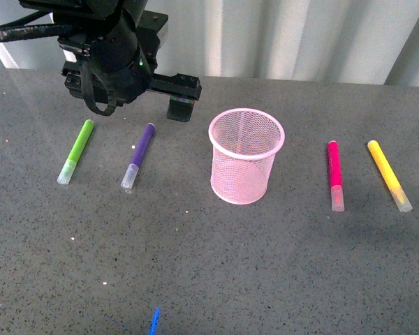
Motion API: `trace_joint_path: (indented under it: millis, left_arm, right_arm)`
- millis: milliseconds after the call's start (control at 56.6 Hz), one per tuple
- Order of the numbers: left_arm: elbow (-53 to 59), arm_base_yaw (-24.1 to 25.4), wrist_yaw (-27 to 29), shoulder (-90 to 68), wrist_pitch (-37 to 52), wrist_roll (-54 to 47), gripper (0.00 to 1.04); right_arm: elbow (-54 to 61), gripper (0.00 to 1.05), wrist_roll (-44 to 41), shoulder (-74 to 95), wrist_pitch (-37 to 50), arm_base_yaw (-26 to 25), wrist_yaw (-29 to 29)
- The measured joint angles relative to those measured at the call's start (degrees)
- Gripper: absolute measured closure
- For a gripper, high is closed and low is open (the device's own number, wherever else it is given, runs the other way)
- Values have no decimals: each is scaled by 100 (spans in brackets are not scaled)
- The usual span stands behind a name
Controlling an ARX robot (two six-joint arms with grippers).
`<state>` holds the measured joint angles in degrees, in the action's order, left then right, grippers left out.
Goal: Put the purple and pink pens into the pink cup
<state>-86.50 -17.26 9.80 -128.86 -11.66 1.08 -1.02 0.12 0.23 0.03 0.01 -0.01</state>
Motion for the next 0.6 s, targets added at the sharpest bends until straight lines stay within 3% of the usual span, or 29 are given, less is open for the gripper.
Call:
trace_joint_path:
  millis: [600]
  left_arm:
    - [-496,44,85,-750,-105,9,7]
  right_arm:
    - [0,7,0,0,0,0,0]
